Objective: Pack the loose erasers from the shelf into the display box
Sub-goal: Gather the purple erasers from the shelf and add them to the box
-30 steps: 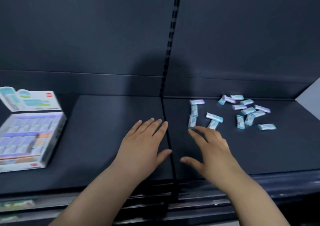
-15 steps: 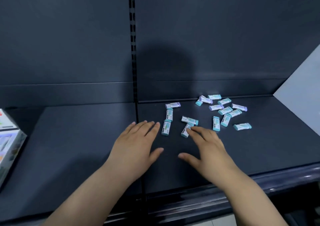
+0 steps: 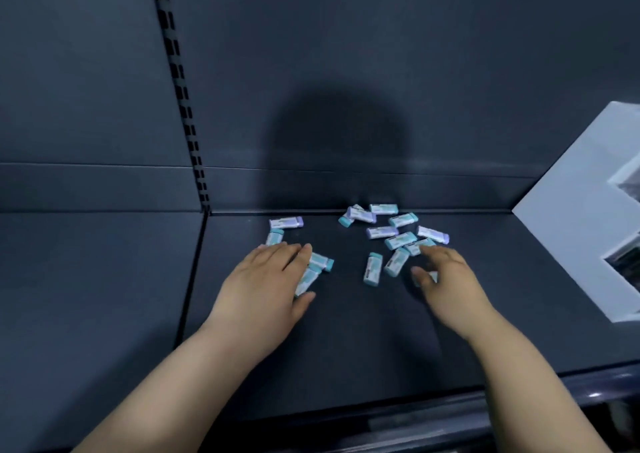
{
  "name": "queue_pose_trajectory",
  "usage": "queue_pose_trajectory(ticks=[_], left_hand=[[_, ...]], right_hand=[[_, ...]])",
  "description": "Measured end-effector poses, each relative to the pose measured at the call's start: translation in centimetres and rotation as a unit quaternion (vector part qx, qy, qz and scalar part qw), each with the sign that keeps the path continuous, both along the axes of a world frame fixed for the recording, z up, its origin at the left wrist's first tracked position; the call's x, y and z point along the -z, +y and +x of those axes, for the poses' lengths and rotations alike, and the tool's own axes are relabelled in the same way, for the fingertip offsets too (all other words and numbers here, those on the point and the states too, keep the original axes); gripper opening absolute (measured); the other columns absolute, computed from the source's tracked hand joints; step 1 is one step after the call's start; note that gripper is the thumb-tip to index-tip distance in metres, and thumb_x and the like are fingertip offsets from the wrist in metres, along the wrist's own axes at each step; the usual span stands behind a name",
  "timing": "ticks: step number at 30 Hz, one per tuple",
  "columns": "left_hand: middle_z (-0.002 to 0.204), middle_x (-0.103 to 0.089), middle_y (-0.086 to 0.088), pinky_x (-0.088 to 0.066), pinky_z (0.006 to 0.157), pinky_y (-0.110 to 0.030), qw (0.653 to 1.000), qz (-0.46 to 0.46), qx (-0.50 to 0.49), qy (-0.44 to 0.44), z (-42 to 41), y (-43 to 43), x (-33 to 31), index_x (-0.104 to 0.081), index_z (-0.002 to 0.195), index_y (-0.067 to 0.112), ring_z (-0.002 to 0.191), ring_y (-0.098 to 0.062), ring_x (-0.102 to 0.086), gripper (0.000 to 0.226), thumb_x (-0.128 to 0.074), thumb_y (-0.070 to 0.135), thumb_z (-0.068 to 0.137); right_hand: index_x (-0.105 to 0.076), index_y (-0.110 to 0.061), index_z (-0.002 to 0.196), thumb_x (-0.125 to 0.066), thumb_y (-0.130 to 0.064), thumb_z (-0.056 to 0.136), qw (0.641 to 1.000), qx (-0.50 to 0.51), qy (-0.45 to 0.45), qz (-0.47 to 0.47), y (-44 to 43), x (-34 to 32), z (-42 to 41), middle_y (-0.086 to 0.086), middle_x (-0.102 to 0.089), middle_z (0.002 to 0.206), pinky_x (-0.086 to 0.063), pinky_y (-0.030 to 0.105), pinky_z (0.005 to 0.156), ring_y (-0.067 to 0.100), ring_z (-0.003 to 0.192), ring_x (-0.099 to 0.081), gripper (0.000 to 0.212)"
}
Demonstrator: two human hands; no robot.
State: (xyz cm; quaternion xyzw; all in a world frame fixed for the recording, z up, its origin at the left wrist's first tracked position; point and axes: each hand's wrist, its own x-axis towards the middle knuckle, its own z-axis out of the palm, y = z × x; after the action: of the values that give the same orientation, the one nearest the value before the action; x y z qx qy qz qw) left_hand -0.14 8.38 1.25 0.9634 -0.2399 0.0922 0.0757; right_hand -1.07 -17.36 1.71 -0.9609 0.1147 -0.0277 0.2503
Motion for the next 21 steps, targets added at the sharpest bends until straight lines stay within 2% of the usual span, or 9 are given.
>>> queue_pose_trajectory(ticks=[2, 5, 8, 10, 13, 15, 17, 19, 21], left_hand=[[0.112, -0.067, 0.000, -0.047, 0.091, -0.035, 1.000, -0.012, -0.016, -0.015, -0.1, -2.7, 0.3, -0.062, 0.119, 0.013, 0.103, -0.020, -0.065, 0.064, -0.078, 0.042, 0.064], [0.107, -0.069, 0.001, -0.051, 0.084, -0.035, 0.999, -0.006, -0.029, -0.018, -0.5, -6.1, 0.8, -0.065, 0.115, 0.014, 0.098, -0.020, -0.067, 0.067, -0.082, 0.044, 0.057], [0.106, -0.070, 0.000, -0.053, 0.082, -0.039, 0.998, -0.013, -0.056, -0.015, -0.6, -8.2, 1.4, -0.065, 0.114, 0.013, 0.096, -0.021, -0.068, 0.068, -0.083, 0.041, 0.054], [0.106, -0.070, -0.001, -0.053, 0.081, -0.040, 0.997, -0.012, -0.079, -0.003, -0.7, -9.0, 1.5, -0.065, 0.114, 0.013, 0.096, -0.021, -0.068, 0.067, -0.084, 0.040, 0.055], [0.115, -0.066, -0.001, -0.049, 0.089, -0.038, 0.994, -0.011, -0.107, 0.023, -0.4, -10.1, 1.2, -0.061, 0.120, 0.014, 0.107, -0.022, -0.063, 0.063, -0.078, 0.039, 0.065], [0.136, -0.051, 0.003, -0.036, 0.105, -0.032, 0.991, -0.034, -0.116, 0.053, 0.3, -11.3, 0.4, -0.046, 0.135, 0.019, 0.127, -0.018, -0.046, 0.059, -0.062, 0.040, 0.083], [0.147, -0.033, 0.010, -0.022, 0.110, -0.024, 0.991, -0.047, -0.109, 0.061, 1.8, -12.4, 0.2, -0.031, 0.143, 0.025, 0.136, -0.013, -0.028, 0.054, -0.044, 0.040, 0.093], [0.146, -0.034, 0.010, -0.024, 0.107, -0.022, 0.989, -0.058, -0.111, 0.082, 3.7, -13.5, 0.4, -0.033, 0.142, 0.025, 0.134, -0.013, -0.029, 0.048, -0.041, 0.035, 0.095], [0.141, -0.042, 0.004, -0.029, 0.104, -0.024, 0.984, -0.076, -0.115, 0.110, 5.8, -14.6, 1.1, -0.042, 0.137, 0.023, 0.130, -0.017, -0.034, 0.043, -0.044, 0.026, 0.095]], right_hand=[[-0.044, -0.002, 0.133, -0.052, -0.008, 0.090, 1.000, 0.011, 0.004, -0.009, -3.9, 0.3, 1.8, 0.020, -0.044, 0.135, -0.025, 0.020, 0.102, 0.029, 0.125, -0.043, 0.044], [-0.047, -0.001, 0.131, -0.048, 0.001, 0.087, 0.999, 0.025, 0.015, -0.023, -8.5, 0.8, 4.8, 0.023, -0.046, 0.134, -0.025, 0.023, 0.103, 0.033, 0.127, -0.040, 0.044], [-0.051, -0.004, 0.128, -0.054, 0.000, 0.083, 0.999, -0.002, 0.030, -0.012, -11.3, 2.2, 7.6, 0.021, -0.052, 0.131, -0.032, 0.030, 0.105, 0.032, 0.121, -0.048, 0.045], [-0.057, -0.005, 0.121, -0.060, -0.004, 0.082, 0.999, -0.029, 0.035, -0.012, -12.0, 3.0, 9.2, 0.020, -0.057, 0.123, -0.034, 0.027, 0.101, 0.031, 0.116, -0.052, 0.039], [-0.063, -0.007, 0.111, -0.061, -0.009, 0.084, 0.998, -0.055, 0.028, -0.005, -12.5, 3.0, 10.6, 0.016, -0.060, 0.115, -0.034, 0.023, 0.093, 0.029, 0.111, -0.053, 0.028], [-0.063, -0.008, 0.110, -0.059, -0.012, 0.087, 0.997, -0.073, 0.024, 0.004, -12.9, 2.8, 10.7, 0.015, -0.059, 0.114, -0.033, 0.022, 0.090, 0.027, 0.110, -0.052, 0.024], [-0.063, -0.010, 0.111, -0.057, -0.016, 0.089, 0.996, -0.083, 0.013, 0.014, -13.6, 2.8, 10.2, 0.014, -0.058, 0.114, -0.030, 0.018, 0.085, 0.025, 0.109, -0.052, 0.024], [-0.062, -0.011, 0.112, -0.054, -0.020, 0.091, 0.996, -0.091, -0.002, 0.021, -13.9, 2.6, 9.4, 0.011, -0.059, 0.114, -0.026, 0.012, 0.080, 0.022, 0.108, -0.051, 0.024], [-0.063, -0.015, 0.109, -0.052, -0.022, 0.092, 0.994, -0.100, -0.014, 0.044, -14.1, 2.1, 8.5, 0.007, -0.061, 0.110, -0.028, 0.013, 0.081, 0.019, 0.102, -0.053, 0.022]])
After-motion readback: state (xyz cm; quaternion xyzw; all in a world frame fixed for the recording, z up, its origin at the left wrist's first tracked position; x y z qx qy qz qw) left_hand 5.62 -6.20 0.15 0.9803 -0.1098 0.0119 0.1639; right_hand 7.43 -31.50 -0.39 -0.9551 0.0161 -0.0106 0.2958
